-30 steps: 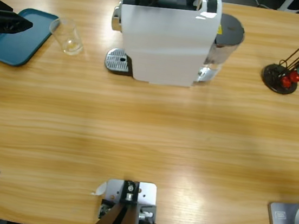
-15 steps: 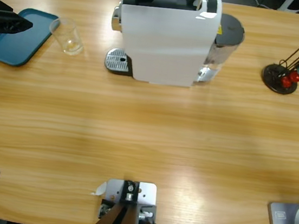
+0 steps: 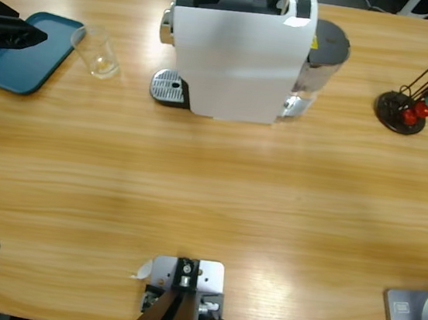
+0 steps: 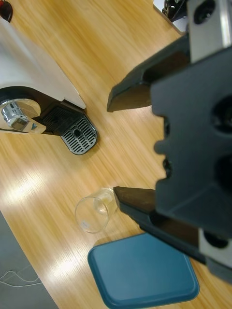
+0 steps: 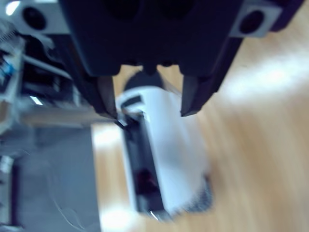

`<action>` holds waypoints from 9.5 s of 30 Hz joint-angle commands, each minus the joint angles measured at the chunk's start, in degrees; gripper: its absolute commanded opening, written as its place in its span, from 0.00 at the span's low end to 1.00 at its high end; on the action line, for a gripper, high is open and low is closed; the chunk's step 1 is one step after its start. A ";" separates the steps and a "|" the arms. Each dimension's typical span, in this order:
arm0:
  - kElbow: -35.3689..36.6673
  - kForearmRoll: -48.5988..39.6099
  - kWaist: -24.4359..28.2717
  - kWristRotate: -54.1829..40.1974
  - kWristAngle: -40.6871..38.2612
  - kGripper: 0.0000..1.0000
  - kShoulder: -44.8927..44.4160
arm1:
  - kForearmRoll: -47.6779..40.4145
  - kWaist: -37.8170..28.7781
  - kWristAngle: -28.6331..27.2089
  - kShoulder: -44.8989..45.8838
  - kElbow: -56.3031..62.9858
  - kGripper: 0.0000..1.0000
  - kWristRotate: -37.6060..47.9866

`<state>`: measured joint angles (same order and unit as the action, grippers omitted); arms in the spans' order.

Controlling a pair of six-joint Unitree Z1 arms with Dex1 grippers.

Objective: Pour coffee

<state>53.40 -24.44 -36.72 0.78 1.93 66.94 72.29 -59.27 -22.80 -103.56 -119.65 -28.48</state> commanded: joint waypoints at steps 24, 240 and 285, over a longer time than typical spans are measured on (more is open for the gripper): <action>-2.18 0.71 -0.81 -0.78 -0.63 0.66 -0.20 | -51.03 2.15 -28.32 10.93 41.70 0.00 23.84; -12.89 29.15 16.28 2.47 0.90 0.97 26.59 | -41.83 4.51 11.73 45.45 77.45 1.00 43.24; -10.25 42.63 18.88 1.78 -5.37 0.43 42.80 | -44.03 4.69 11.83 44.45 78.79 1.00 42.98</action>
<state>43.00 17.44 -18.34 3.40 -1.94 106.58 28.97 -55.19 -11.44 -57.78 -43.01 14.25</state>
